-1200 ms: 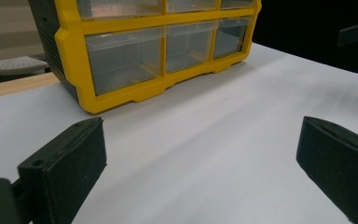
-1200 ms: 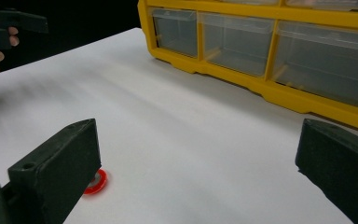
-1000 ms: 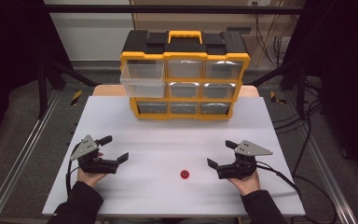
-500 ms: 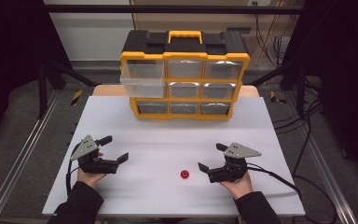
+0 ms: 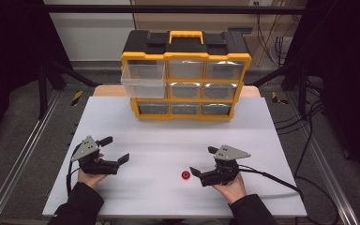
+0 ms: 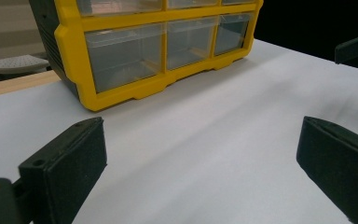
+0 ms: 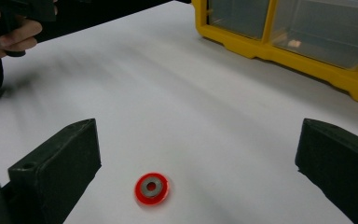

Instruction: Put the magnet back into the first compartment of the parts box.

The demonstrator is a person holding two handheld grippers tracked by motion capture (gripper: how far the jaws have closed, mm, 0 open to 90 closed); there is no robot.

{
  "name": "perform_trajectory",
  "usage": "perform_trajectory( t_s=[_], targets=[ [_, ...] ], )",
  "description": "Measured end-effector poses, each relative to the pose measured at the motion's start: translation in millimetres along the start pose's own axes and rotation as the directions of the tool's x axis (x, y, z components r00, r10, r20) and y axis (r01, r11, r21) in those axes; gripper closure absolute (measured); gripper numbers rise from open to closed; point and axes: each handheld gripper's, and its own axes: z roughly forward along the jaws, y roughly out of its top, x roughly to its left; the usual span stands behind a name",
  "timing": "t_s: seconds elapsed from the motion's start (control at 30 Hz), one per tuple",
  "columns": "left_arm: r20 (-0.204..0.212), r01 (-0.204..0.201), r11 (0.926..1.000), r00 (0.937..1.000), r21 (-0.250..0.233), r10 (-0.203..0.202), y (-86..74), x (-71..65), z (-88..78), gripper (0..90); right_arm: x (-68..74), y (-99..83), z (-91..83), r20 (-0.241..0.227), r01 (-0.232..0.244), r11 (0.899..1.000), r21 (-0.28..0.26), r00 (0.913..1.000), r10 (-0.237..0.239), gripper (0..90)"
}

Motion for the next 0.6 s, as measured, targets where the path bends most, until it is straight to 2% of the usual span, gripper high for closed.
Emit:
perform_trajectory(
  t_s=[0.13,0.23,0.43,0.6],
  targets=[
    [0.003,0.0,1.0,1.0,-0.004,0.0,0.3,-0.3,-0.4,1.3,4.9,0.2,4.8,-0.012,-0.006,1.0,0.016,0.9999,0.007,0.5],
    [0.002,0.001,1.0,1.0,-0.002,-0.001,0.0,0.2,-0.3,1.3,9.9,0.8,10.0,-0.013,0.007,0.999,0.031,0.9999,-0.007,0.5],
    [0.001,0.0,1.0,1.0,0.0,0.0,0.0,0.0,-0.1,1.3,11.0,-2.8,16.9,-0.02,-0.005,0.998,0.055,0.9998,0.006,0.8],
    [0.002,-0.001,1.0,1.0,0.001,0.001,0.0,-0.3,0.1,1.2,12.1,-4.3,21.4,-0.011,0.008,0.997,0.077,0.9999,-0.008,1.0]
  ],
)
